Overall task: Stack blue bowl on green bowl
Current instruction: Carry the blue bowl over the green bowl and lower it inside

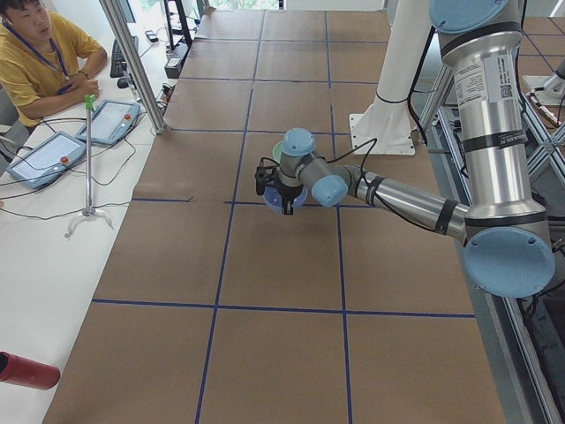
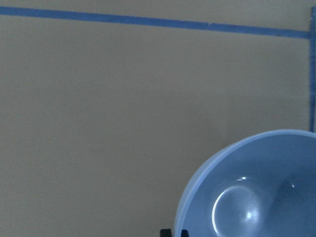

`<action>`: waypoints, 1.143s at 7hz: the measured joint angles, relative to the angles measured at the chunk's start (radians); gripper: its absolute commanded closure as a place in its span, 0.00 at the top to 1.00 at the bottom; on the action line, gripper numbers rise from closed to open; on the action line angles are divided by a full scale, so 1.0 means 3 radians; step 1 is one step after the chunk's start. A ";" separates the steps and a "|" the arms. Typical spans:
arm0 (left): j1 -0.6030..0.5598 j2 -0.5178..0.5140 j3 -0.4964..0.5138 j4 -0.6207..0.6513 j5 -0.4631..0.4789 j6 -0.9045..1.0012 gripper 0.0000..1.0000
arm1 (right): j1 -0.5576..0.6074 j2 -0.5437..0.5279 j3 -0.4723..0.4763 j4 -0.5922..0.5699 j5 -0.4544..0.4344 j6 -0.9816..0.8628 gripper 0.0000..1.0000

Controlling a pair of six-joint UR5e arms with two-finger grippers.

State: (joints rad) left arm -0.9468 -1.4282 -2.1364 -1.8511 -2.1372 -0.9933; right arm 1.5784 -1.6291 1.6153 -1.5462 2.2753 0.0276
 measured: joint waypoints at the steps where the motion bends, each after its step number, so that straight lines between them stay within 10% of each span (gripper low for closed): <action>1: 0.0109 -0.0341 -0.0144 0.0431 0.0044 -0.0301 0.00 | 0.0000 0.0000 0.0000 0.0000 0.0001 0.0000 1.00; 8: 0.1108 -0.1446 0.0405 0.0634 0.0477 -0.1463 0.00 | 0.0000 0.0000 0.0000 0.0000 0.0004 0.0000 1.00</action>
State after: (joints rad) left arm -0.6143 -1.8621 -2.0148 -1.6610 -1.9941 -1.4321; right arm 1.5784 -1.6291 1.6153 -1.5462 2.2764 0.0276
